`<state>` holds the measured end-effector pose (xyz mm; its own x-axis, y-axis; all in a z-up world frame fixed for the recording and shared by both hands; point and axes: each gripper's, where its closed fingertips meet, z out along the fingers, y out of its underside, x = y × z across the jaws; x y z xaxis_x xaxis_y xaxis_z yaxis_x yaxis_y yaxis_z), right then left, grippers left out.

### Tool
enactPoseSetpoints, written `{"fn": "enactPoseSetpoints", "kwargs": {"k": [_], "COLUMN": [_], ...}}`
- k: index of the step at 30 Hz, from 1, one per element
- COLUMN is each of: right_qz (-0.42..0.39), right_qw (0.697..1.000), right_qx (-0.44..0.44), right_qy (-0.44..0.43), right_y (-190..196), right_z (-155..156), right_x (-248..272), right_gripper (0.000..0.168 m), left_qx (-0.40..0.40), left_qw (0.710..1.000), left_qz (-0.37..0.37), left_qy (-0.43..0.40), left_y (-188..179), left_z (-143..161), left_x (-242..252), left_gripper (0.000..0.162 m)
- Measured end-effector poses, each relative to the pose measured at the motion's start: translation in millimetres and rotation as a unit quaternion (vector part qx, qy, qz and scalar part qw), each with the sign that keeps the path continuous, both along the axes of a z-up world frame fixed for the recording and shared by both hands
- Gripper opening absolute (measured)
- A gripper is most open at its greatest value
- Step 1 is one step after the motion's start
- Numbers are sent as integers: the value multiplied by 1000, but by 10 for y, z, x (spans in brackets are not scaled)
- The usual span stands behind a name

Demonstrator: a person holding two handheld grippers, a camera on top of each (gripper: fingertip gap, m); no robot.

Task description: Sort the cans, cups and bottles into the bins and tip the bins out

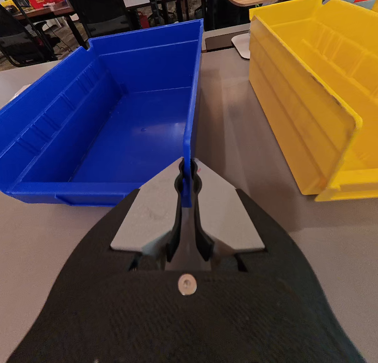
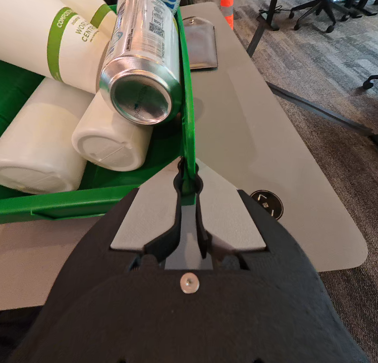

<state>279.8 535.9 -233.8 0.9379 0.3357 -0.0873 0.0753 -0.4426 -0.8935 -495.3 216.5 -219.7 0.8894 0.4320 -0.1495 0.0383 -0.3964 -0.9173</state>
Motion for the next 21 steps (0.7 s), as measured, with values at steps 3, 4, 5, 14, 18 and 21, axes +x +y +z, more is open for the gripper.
{"fn": "enactPoseSetpoints", "kwargs": {"k": [3, 4, 5, 14, 18, 21], "right_qz": [16, 20, 23, 79, 54, 27], "right_qw": [1000, 1000, 999, 991, 991, 993], "right_qx": [-18, -22, -25, -99, -114, -107], "right_qy": [-2, -6, -15, -53, -35, -30], "right_y": [-67, -87, -105, -437, -470, -429], "right_z": [-16, -18, -21, -36, -31, 3], "right_x": [-53, -61, -67, -60, 72, 158], "right_gripper": [3, 2, 2, 4, 7, 14], "left_qx": [2, 2, 2, -9, -7, -11], "left_qw": [1000, 1000, 1000, 1000, 1000, 1000], "left_qz": [-2, 0, 4, -9, -21, -23], "left_qy": [-5, -6, -7, -18, -3, -4], "left_y": [-55, -83, -113, -140, -61, -33], "left_z": [0, 0, 0, 27, 63, 18], "left_x": [26, 24, 16, 160, 243, 256], "left_gripper": [1, 1, 1, 0, 19, 26]}}
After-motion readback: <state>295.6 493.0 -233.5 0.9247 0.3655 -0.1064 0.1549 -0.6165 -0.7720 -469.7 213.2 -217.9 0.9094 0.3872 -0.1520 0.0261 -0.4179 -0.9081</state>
